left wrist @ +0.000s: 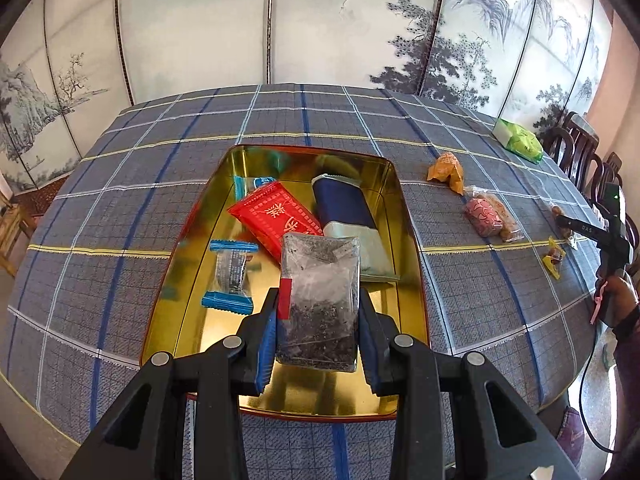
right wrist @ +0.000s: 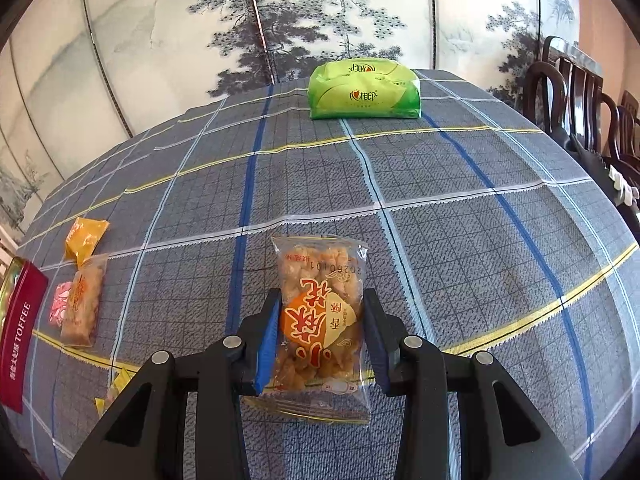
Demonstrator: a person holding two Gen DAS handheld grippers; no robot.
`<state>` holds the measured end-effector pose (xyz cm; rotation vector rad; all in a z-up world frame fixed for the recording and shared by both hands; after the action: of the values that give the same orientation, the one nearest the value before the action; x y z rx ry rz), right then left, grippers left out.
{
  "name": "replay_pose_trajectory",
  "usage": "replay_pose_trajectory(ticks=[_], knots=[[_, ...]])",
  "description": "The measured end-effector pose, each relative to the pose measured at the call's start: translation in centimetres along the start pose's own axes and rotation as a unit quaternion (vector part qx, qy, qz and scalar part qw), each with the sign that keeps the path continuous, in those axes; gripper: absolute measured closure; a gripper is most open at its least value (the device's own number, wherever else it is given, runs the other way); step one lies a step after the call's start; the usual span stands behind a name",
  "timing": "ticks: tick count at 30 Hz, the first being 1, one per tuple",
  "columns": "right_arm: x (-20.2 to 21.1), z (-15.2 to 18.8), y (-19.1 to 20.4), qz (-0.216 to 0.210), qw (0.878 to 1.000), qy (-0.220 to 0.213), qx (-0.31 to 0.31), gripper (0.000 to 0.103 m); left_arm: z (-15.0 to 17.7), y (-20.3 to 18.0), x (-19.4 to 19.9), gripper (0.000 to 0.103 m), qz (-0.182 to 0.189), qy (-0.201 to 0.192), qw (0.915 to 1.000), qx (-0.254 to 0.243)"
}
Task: Organize snacks
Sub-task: 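Lower the tea bag into the tin, open the left tool while the right holds the snack bag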
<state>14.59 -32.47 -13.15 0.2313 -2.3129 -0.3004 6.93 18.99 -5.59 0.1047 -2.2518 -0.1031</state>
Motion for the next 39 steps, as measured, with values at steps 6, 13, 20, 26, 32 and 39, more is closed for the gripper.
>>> replay_pose_trajectory(ticks=[6,13,20,26,32,39], knots=[[0.0,0.0,0.0,0.000,1.000,0.000,0.000,0.063,0.2,-0.1,-0.9,0.071,-0.006,0.005,0.9999,-0.006],[0.0,0.0,0.0,0.000,1.000,0.000,0.001,0.063,0.7,-0.1,-2.0,0.071,-0.017,0.011,0.9997,-0.013],[-0.1,0.0,0.0,0.000,1.000,0.000,0.001,0.063,1.1,-0.1,-2.6,0.071,-0.027,0.013,0.9994,-0.020],[-0.1,0.0,0.1,0.001,1.000,0.000,0.001,0.063,1.3,-0.2,-2.9,0.071,-0.028,0.016,0.9993,-0.021],[-0.1,0.0,0.1,0.001,1.000,0.001,0.001,0.062,1.4,-0.6,-2.9,0.071,-0.028,0.014,0.9992,-0.026],[-0.1,0.0,0.2,0.001,1.000,0.001,0.001,0.062,1.5,-0.9,-2.7,0.071,-0.028,0.013,0.9991,-0.031]])
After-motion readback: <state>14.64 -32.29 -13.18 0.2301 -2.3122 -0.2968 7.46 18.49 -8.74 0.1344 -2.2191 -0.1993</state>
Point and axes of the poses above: each gripper's, at about its wrist camera, not at the fingertips, and x roughly against the way its jaws point, y to its left, z to its underside, the point moved 7 cm from there along -x, roughly the way its jaws point, and after that the axes turned 14 degrees about -z, right-handed, at the moved point
